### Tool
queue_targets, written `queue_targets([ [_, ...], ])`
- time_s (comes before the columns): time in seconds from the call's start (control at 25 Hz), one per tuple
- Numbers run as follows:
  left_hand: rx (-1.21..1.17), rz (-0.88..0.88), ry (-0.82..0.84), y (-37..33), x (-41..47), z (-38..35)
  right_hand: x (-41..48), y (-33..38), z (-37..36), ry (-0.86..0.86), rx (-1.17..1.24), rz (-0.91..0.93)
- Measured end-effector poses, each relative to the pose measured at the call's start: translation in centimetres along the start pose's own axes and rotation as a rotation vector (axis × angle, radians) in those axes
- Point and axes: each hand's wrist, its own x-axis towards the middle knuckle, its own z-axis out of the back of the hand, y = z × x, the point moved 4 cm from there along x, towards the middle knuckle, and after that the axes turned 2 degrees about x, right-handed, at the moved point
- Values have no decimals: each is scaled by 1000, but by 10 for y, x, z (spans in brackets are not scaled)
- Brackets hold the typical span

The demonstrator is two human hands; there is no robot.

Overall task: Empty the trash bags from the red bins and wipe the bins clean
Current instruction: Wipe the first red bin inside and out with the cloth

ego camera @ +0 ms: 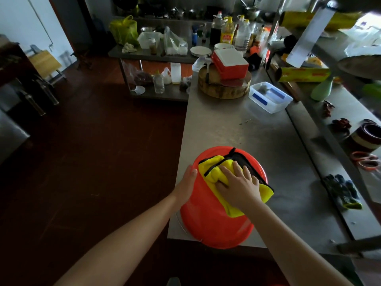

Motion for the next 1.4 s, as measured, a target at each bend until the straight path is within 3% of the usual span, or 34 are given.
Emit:
queue_targets([
  [0.16, 220, -87, -86, -13, 10, 5, 16, 15, 1, -18, -20, 83],
  [0.44, 250, -242, -129, -10, 15, 1, 52, 42, 4, -88, -18, 69],
  [0.68, 354, -128, -164, -6, 15, -7, 59, -13, 19, -130, 16, -173],
  [1.04, 269, -175, -137, -9, 7, -7, 47, 51, 1, -121, 13, -8],
  [1.4, 340, -161, -131, 1, 15, -11, 42, -31, 11, -169, 19, -178],
])
